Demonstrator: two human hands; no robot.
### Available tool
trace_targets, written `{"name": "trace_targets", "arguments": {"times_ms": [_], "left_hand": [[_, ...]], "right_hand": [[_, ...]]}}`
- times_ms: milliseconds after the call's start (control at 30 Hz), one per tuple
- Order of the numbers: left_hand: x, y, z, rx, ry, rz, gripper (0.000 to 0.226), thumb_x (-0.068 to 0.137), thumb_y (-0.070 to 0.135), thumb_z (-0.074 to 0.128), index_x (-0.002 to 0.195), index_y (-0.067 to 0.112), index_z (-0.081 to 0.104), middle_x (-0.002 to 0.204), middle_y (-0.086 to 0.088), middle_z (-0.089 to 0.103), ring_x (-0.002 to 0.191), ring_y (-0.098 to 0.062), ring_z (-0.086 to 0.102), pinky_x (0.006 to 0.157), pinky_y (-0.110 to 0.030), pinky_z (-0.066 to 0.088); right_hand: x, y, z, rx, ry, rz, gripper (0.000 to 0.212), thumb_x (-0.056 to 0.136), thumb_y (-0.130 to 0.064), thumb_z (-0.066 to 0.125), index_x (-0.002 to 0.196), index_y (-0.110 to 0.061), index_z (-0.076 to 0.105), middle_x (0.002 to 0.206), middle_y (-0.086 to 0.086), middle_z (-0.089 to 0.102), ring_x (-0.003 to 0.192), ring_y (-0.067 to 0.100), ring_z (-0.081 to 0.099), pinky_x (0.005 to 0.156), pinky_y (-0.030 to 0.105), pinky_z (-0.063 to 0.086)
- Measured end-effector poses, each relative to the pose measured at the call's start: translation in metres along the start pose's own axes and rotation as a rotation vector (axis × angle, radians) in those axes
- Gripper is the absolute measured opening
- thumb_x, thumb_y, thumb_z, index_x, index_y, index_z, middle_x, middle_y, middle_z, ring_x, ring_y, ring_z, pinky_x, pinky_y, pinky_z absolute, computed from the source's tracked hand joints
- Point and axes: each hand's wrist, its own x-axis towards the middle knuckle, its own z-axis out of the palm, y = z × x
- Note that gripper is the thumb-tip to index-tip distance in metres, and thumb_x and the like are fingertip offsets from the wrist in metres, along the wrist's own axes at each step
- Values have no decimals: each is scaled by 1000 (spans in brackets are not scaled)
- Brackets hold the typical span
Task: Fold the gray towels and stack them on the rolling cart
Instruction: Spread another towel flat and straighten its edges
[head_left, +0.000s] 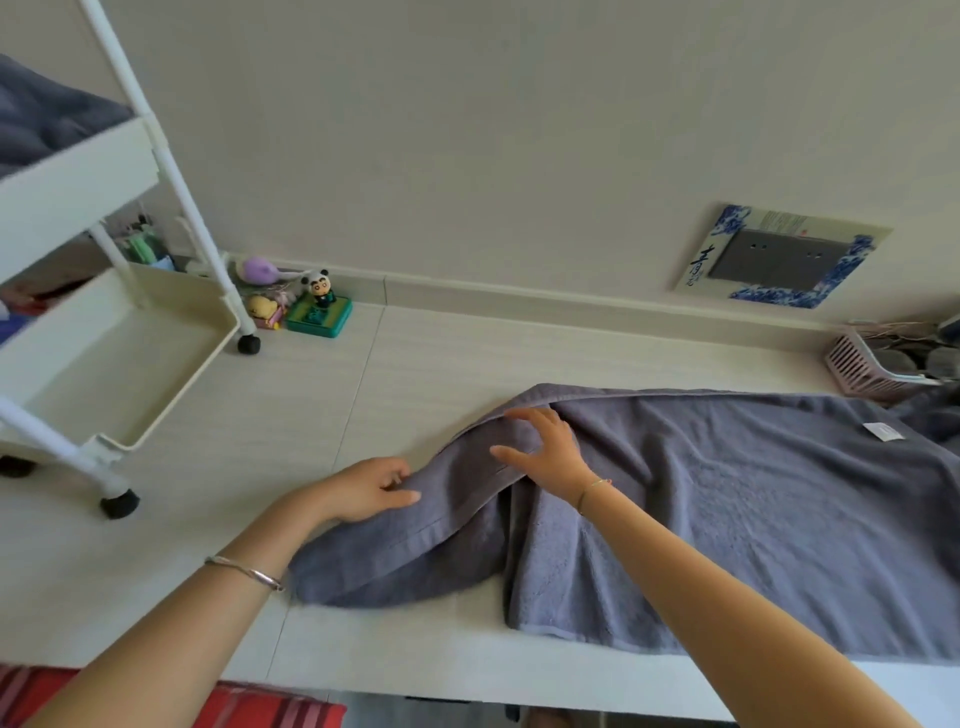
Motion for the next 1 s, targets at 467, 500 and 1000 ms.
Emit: {"name": "trace_targets", "arguments": {"times_ms": [467, 500, 1000], "left_hand": [[-29, 44, -81, 108, 653, 415, 8, 91, 22, 59, 97, 19, 55, 93, 13, 58, 89, -3, 49, 78, -16, 36], [-26, 40, -82, 148, 690, 415, 7, 90, 16, 59, 96, 18, 57, 95, 10, 60, 94, -8, 51, 85, -21, 39], [-30, -24, 7, -422, 312, -119, 36, 103, 32, 30, 134, 17, 41, 125, 9, 40, 117, -6, 38, 91, -15, 25]], "right_hand": [[-2, -47, 10, -362, 14, -375, 50, 79, -38, 73, 121, -17, 53, 125, 2, 53, 116, 22, 49, 100, 36, 38], [0, -46, 14, -320, -39, -330, 56, 79, -39, 73, 126, -18, 50, 129, 1, 52, 120, 20, 48, 102, 37, 38], [17, -40, 79, -510, -59, 39, 24, 94, -34, 52, 106, -15, 60, 118, 6, 58, 118, 26, 46, 100, 35, 31]]}}
